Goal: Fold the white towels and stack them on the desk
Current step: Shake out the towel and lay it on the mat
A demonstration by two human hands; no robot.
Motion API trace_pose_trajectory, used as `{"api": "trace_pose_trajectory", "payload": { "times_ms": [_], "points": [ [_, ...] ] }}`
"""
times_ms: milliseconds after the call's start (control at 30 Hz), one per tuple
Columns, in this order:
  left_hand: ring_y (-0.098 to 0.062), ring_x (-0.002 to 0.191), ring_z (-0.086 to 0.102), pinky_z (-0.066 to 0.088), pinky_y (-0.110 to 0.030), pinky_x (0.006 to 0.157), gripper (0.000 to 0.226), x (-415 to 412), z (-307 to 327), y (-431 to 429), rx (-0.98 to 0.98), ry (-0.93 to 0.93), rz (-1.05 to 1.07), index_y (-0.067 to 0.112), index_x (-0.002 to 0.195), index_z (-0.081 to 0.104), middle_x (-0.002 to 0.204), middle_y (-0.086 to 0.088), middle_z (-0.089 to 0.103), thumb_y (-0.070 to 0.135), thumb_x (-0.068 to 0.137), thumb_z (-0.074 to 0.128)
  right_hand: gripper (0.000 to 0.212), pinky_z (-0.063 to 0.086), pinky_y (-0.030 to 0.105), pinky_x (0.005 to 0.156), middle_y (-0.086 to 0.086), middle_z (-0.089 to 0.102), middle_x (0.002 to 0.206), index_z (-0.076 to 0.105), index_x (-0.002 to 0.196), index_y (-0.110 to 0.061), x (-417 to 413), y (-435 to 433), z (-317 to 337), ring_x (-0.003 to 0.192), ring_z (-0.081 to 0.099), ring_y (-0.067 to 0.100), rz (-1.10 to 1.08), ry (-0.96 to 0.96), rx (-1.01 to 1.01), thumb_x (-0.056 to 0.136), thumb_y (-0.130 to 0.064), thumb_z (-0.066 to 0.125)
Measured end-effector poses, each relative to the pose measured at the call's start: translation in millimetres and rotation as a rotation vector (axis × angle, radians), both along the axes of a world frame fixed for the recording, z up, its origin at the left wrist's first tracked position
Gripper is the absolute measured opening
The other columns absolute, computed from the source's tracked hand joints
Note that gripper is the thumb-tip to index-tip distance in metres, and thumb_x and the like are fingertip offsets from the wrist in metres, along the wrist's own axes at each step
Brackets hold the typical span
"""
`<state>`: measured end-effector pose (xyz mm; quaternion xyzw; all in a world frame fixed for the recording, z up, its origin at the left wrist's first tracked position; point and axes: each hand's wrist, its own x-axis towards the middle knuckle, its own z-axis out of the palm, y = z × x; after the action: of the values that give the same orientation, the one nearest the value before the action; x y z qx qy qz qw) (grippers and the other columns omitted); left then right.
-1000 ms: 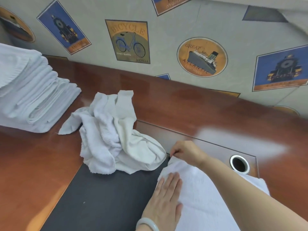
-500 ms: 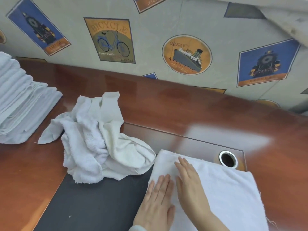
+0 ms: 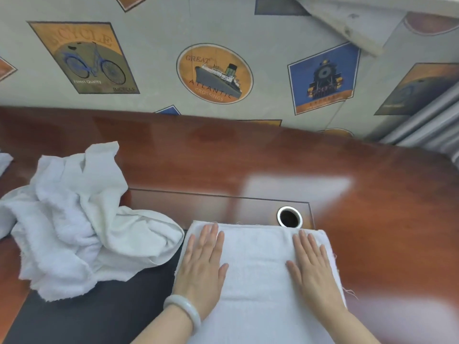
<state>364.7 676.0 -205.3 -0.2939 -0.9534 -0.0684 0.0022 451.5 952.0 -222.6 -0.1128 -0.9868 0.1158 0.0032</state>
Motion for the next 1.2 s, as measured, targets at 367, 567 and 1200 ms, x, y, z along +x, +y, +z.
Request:
{"api": "trace_pose_trajectory", "payload": {
  "times_ms": [367,567,1200],
  "points": [
    [-0.031,0.149,0.022,0.019,-0.048,0.115,0.066,-7.7,2.4,-24.1,-0.034,-0.011,-0.009,0.008,0.15,0.037,0.16,-0.015,0.026,0.044,0.095,0.032,0.08,-0.001,0.041,0.121,0.002,0.009,0.164,0.015,0.156,-0.011,18.9,5.7,17.6,0.151,0.005,0.019,-0.168,0.011,-0.015,0.093,-0.059,0.029],
    [-0.021,0.127,0.046,0.033,-0.035,0.102,0.05,92.8,0.3,-76.7,0.026,0.056,-0.376,0.019,0.135,0.048,0.143,-0.004,0.046,0.034,0.088,0.041,0.075,0.031,0.024,0.098,-0.005,0.046,0.136,0.05,0.13,-0.026,133.2,-39.8,23.5,0.122,0.044,0.017,0.226,0.041,-0.117,0.066,-0.015,0.087],
    [-0.007,0.095,0.052,0.039,-0.021,0.084,0.012,143.2,34.6,-142.4,-0.091,-0.135,-0.485,0.03,0.1,0.052,0.111,0.015,0.05,0.036,0.089,0.05,0.022,0.035,0.032,0.108,0.004,0.052,0.136,0.057,0.102,-0.016,220.5,-0.1,31.0,0.125,0.052,0.022,0.465,0.085,0.105,0.097,-0.033,0.044]
  ]
}}
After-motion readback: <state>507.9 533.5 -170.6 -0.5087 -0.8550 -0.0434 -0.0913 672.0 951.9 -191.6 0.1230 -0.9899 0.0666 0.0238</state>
